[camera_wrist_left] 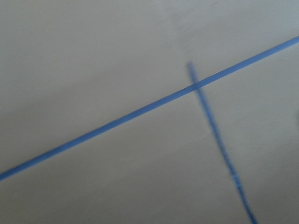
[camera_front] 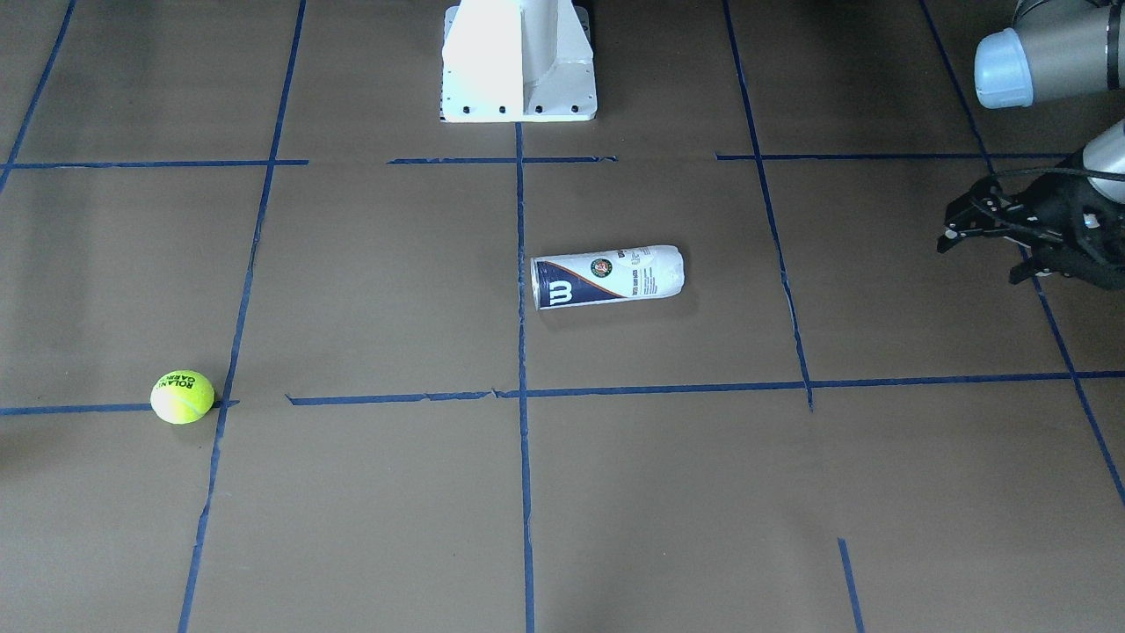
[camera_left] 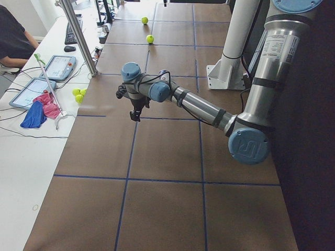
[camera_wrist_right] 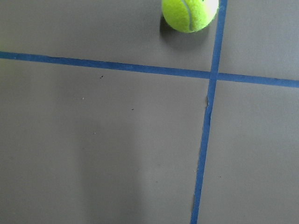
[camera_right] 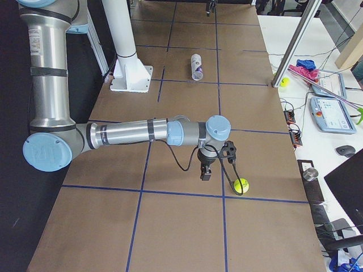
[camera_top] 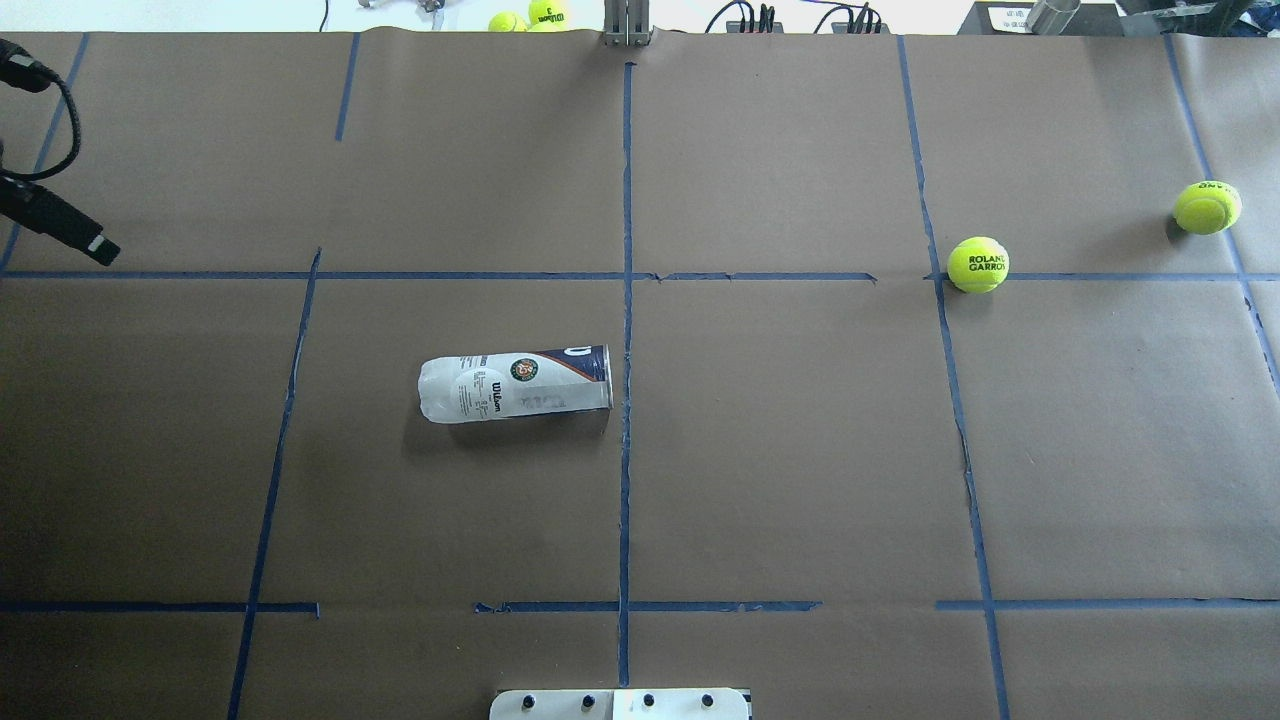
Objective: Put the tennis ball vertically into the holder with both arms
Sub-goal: 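Reach the left gripper down toward the white Wilson can lying on its side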
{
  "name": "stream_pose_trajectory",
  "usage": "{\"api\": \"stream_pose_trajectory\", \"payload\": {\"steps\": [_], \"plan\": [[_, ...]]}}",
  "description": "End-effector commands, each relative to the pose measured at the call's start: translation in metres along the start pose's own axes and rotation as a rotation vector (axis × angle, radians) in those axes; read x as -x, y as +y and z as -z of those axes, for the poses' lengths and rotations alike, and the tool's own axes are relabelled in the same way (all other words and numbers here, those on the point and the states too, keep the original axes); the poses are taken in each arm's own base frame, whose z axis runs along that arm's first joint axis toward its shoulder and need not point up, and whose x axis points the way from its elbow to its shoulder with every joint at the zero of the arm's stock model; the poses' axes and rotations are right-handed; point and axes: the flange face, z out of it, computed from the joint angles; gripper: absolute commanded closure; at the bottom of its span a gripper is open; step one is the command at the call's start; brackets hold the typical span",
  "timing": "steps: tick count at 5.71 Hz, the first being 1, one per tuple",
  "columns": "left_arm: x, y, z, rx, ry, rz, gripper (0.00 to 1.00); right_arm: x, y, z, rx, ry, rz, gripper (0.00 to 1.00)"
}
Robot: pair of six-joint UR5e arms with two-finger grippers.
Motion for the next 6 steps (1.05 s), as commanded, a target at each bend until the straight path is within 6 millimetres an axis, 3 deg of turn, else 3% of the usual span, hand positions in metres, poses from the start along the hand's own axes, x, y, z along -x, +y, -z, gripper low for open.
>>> {"api": "stream_pose_trajectory", "payload": {"steps": [1,2,3,4,5,6], "plan": [[-0.1,-0.049,-0.011,-0.015,0.063,-0.179,0.03,0.002,-0.001,0.0,-0.001,0.0,0.001,0.0],[-0.147,-0.074,-0.007,-0.059,0.006,-0.255,0.01,0.004,-0.001,0.003,-0.006,0.0,0.005,0.0],[-0.219,-0.075,-0.06,-0.032,-0.046,-0.352,0.02,0.004,-0.001,0.003,-0.006,0.0,0.004,0.0],[-0.264,-0.098,-0.059,-0.08,-0.084,-0.423,0.0,0.005,-0.001,0.003,-0.007,0.0,0.006,0.0],[-0.284,-0.094,-0.069,-0.069,-0.069,-0.452,0.0,0.008,-0.001,0.006,-0.013,0.0,0.011,0.0],[-0.33,-0.11,-0.078,-0.071,-0.036,-0.502,0.0,0.008,-0.001,0.007,-0.014,0.0,0.012,0.0]]}}
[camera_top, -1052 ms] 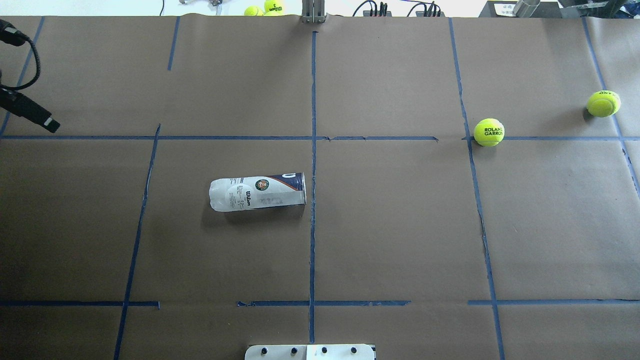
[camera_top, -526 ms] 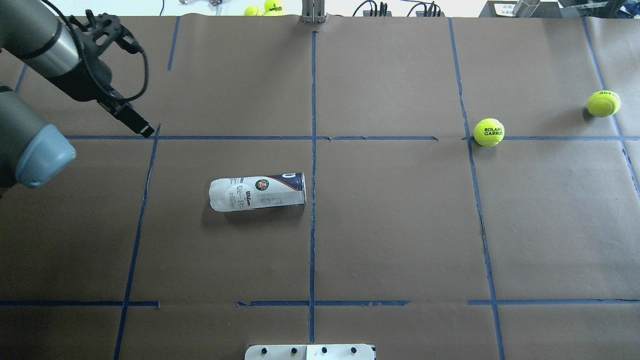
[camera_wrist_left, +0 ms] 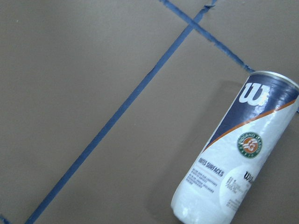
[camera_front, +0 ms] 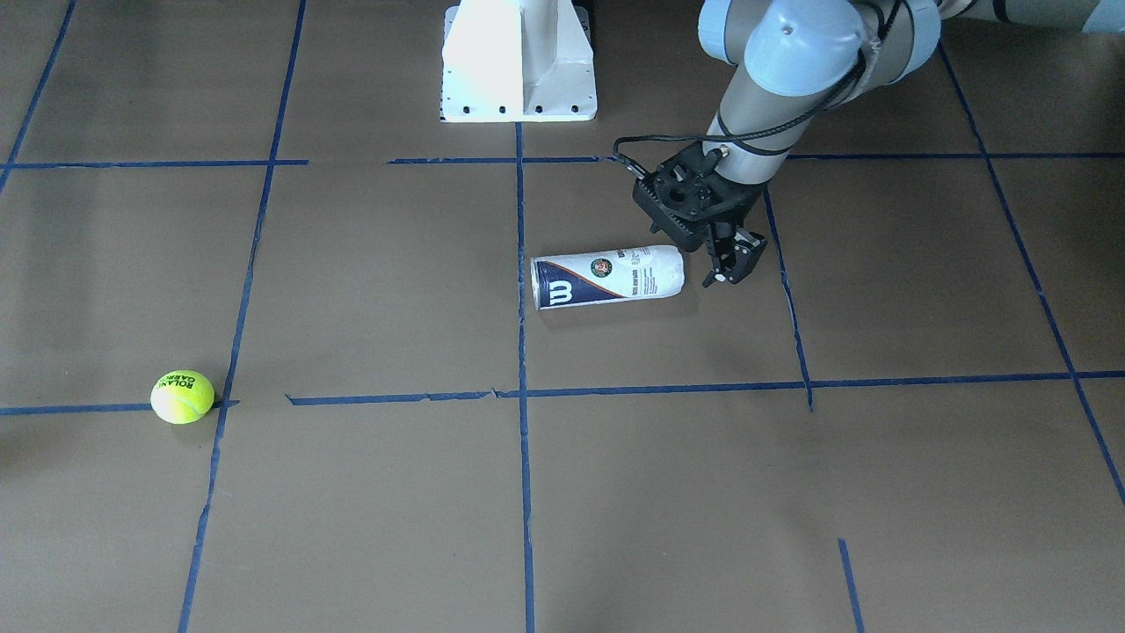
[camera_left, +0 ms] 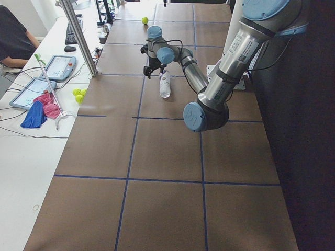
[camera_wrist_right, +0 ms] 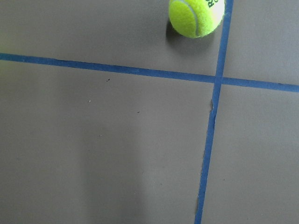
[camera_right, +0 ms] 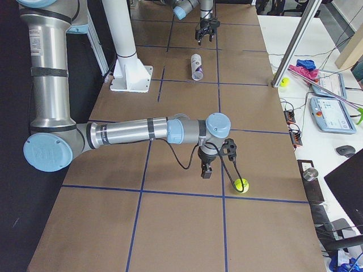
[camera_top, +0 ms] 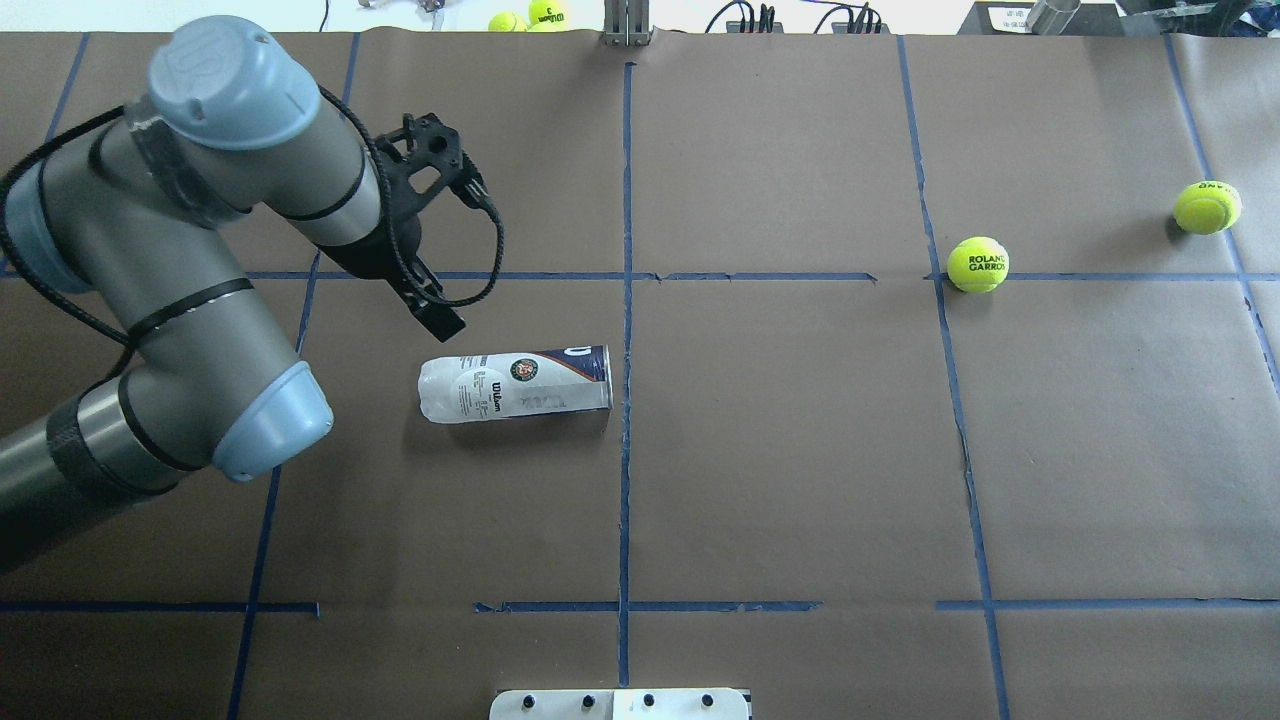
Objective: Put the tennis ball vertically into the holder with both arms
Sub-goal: 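Reach the left gripper down toward the white Wilson can lying on its side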
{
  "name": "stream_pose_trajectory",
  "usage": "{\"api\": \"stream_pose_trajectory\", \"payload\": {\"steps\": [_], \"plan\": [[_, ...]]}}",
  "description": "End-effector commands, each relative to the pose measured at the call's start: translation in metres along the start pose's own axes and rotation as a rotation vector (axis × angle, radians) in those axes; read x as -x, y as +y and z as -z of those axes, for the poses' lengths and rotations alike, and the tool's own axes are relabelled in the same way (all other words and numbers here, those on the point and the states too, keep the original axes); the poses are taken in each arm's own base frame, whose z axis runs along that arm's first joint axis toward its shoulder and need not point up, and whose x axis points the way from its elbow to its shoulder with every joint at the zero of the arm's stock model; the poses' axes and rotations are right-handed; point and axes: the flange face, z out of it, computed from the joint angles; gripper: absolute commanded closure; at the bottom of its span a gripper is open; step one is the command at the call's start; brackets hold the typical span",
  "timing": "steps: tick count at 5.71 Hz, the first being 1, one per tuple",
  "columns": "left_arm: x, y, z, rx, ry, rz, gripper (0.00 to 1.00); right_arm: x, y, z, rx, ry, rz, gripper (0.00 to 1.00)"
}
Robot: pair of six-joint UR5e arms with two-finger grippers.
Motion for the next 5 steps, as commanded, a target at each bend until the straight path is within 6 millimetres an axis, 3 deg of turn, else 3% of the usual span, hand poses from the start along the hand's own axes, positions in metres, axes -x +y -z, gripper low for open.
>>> {"api": "stream_pose_trajectory", "payload": {"steps": [1,2,3,4,5], "plan": [[-0.042,-0.059,-0.022,0.009,0.033,-0.184,0.0,0.002,0.0,0.002,-0.003,-0.002,0.003,0.0],[-0.044,-0.067,-0.022,0.002,0.014,-0.266,0.0,0.002,0.0,0.002,-0.003,-0.002,0.003,0.0],[-0.073,-0.077,-0.034,0.004,-0.049,-0.335,0.0,0.002,0.001,0.001,-0.002,-0.006,0.002,0.0],[-0.087,-0.093,-0.05,0.029,-0.097,-0.35,0.0,0.002,0.001,0.0,0.0,-0.006,0.002,0.0],[-0.09,-0.104,-0.056,0.044,-0.098,-0.355,0.0,0.002,0.001,0.0,0.001,-0.006,0.001,0.0]]}}
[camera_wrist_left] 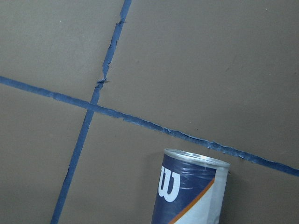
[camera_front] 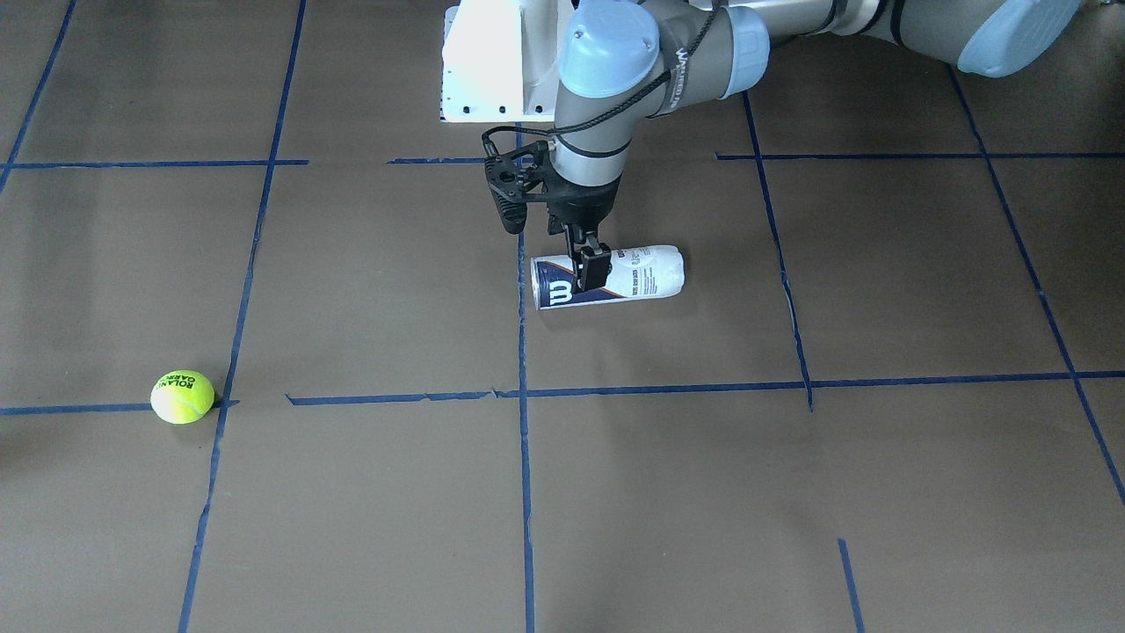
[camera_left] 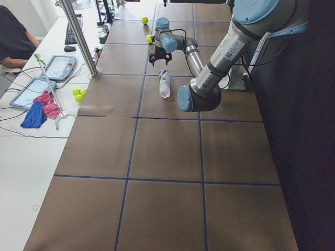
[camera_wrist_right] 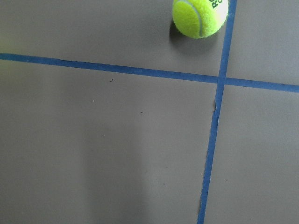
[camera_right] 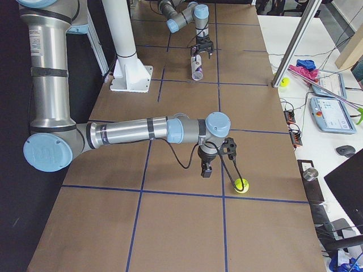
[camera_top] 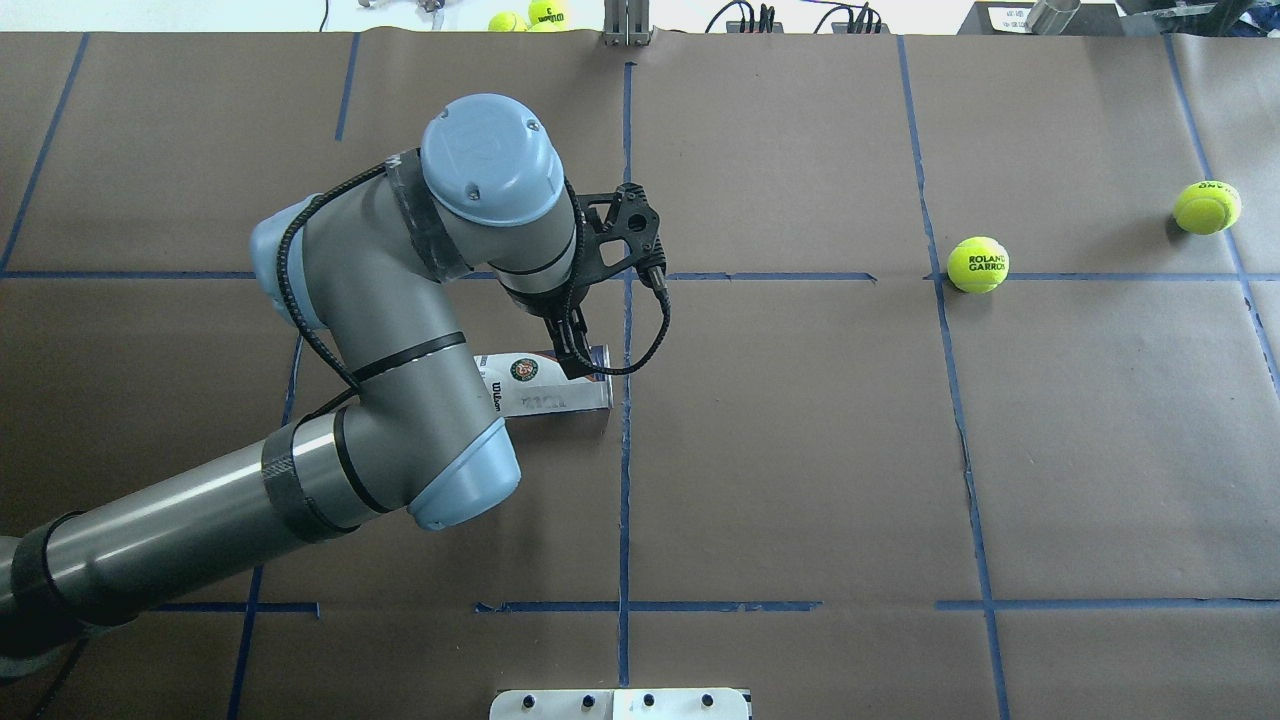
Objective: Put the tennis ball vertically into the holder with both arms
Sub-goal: 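Reach the left gripper down toward the white Wilson can lying on its side, then grasp the can with the left gripper and tip it upright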
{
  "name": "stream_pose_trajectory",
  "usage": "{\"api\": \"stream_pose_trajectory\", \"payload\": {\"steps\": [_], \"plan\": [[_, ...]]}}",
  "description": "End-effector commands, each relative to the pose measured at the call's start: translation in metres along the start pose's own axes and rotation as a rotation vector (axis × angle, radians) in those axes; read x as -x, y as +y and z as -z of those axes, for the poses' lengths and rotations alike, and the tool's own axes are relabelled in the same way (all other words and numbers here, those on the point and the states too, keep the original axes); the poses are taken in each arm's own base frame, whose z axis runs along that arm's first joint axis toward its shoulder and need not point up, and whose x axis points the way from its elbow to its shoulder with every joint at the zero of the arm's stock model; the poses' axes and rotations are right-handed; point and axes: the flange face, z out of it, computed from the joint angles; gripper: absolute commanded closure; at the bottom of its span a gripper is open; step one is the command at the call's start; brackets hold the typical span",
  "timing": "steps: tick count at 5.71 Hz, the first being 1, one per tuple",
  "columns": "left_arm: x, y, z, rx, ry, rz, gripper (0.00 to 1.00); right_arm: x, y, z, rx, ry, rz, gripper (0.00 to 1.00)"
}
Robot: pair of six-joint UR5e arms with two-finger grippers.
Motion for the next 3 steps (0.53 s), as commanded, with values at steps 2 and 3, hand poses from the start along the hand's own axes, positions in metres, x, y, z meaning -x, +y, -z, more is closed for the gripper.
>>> {"api": "stream_pose_trajectory", "payload": {"steps": [2,3], "plan": [[0.001,-0.052,-0.012,0.187,0.013,-0.037,0.02,-0.001,0.001,-0.001,0.003,0.0,-0.002,0.0],[-0.007,-0.064,-0.021,0.233,-0.014,-0.058,0.02,0.002,0.001,-0.001,0.003,-0.023,-0.002,0.0]]}}
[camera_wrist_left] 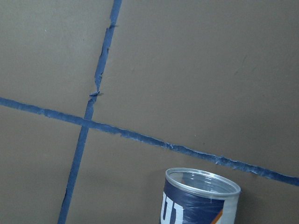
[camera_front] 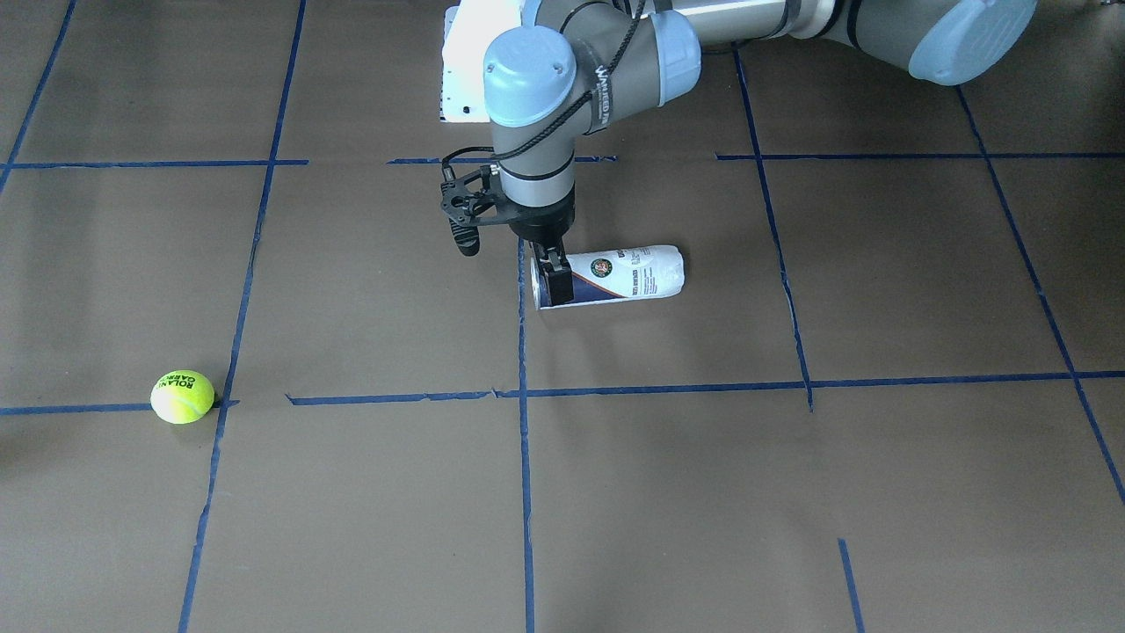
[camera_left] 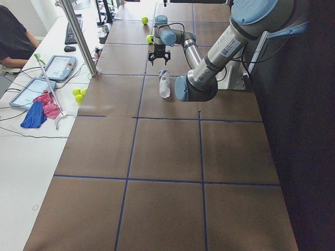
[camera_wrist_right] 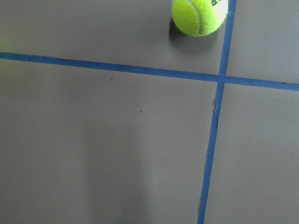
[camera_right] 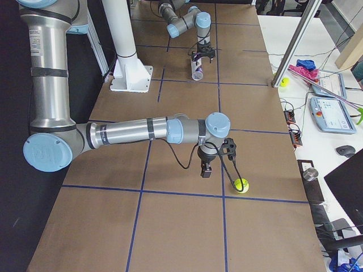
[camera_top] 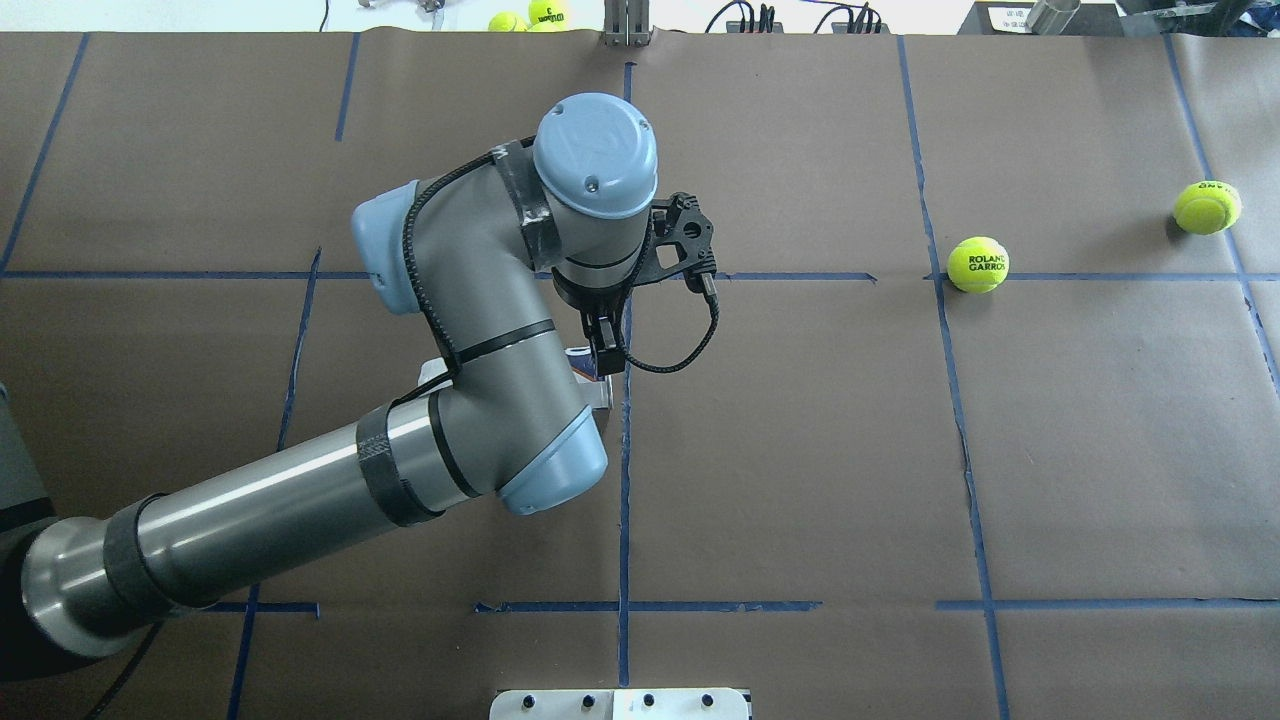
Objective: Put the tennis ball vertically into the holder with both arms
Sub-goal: 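Grasp the can with the left gripper and tip it upright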
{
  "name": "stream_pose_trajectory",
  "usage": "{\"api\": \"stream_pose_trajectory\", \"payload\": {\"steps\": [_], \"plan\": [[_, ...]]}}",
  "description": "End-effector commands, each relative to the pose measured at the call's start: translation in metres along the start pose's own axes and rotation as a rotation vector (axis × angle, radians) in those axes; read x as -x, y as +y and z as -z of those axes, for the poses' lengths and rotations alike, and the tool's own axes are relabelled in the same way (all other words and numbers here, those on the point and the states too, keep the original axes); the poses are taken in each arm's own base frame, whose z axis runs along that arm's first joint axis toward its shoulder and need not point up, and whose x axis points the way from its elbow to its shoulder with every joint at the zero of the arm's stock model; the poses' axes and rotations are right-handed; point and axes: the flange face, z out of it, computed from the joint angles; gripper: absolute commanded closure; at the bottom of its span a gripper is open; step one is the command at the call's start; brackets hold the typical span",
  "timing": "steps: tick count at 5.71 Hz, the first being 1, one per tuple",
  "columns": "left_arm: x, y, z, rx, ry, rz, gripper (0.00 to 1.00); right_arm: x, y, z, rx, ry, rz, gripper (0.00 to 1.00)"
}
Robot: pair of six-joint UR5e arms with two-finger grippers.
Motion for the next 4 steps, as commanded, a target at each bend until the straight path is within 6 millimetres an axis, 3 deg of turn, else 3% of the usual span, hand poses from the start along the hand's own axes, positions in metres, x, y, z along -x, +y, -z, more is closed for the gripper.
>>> {"api": "stream_pose_trajectory", "payload": {"steps": [1,4], "plan": [[-0.036,-0.023,-0.03,0.14,-0.076,-0.137,0.01,0.002,0.0,0.0,0.0,-0.017,0.0,0.0],[-0.059,-0.019,-0.051,0.189,-0.071,-0.159,0.0,0.0,0.002,-0.002,0.003,-0.018,-0.004,0.0]]}}
